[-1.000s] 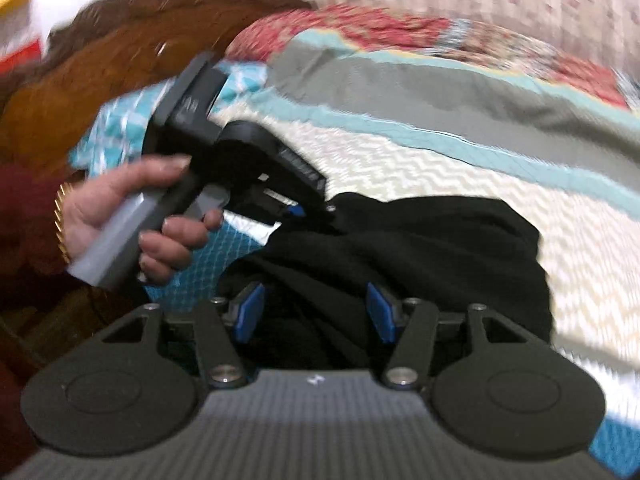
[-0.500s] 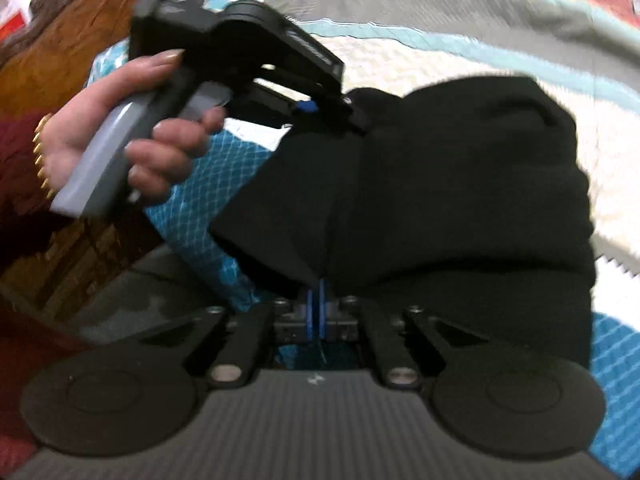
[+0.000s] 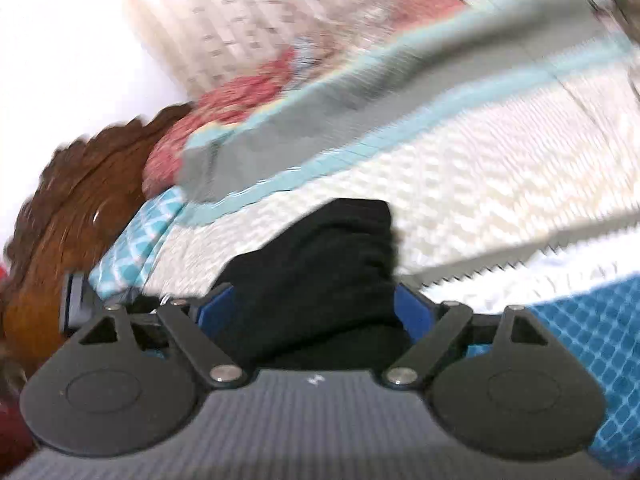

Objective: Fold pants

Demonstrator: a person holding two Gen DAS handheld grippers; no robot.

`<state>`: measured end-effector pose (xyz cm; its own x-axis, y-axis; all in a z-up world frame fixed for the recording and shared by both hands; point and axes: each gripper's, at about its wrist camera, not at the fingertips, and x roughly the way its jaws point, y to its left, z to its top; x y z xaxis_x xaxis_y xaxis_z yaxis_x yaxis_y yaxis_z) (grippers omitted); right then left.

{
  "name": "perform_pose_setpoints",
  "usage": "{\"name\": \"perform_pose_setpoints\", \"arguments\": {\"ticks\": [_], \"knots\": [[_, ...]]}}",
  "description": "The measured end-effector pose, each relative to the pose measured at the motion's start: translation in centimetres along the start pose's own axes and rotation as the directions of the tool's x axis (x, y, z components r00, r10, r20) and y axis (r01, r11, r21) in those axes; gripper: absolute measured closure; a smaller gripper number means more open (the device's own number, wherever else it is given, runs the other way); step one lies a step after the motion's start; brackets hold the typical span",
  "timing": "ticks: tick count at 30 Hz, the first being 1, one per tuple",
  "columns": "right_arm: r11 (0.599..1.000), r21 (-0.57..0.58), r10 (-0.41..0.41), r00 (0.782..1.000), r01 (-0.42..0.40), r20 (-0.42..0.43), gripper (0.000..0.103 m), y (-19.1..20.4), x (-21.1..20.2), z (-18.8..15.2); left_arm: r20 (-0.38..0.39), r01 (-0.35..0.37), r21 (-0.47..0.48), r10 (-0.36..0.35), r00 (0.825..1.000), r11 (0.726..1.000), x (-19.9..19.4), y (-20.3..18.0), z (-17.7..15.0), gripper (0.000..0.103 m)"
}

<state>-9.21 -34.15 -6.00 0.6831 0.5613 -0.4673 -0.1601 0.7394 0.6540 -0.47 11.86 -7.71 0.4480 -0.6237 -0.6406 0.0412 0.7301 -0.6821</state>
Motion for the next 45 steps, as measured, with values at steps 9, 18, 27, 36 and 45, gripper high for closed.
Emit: {"name": "perform_pose_setpoints", "arguments": {"ticks": [9,18,27,36,45], "knots": [[0.982,0.178,0.103,0.972,-0.065,-0.213,0.041,-1.5,7.6,-1.6,-0.102,0.048,0.057,-0.042,0.994,0.997,4.6,-0.7,-2.1,0.033],[0.971,-0.140,0.188,0.982,-0.191,-0.036,0.049,7.8,4.8,6.2,0.105,0.143,0.244,-0.173,0.979,0.959,-0.5,-7.3,5.6,0.059],[0.992,-0.116,0.068,0.988,-0.053,0.137,0.049,3.4,14.1,14.8,0.203,-0.054,0.384,-0.027,0.979,0.922,9.5,-10.1,16.5,0.058],[0.974,0.184,-0.132,0.991,0.133,-0.018,0.041,-3.9,20.7,13.8,0.093,-0.183,0.253,0.164,0.982,0.950,19.0,-5.1,16.7,0.033],[0.945,0.039,-0.327,0.941,0.325,0.082,0.031,0.6,13.4,9.7,0.272,-0.354,0.299,0.277,0.922,0.886,9.2,-8.2,12.1,0.034]]}}
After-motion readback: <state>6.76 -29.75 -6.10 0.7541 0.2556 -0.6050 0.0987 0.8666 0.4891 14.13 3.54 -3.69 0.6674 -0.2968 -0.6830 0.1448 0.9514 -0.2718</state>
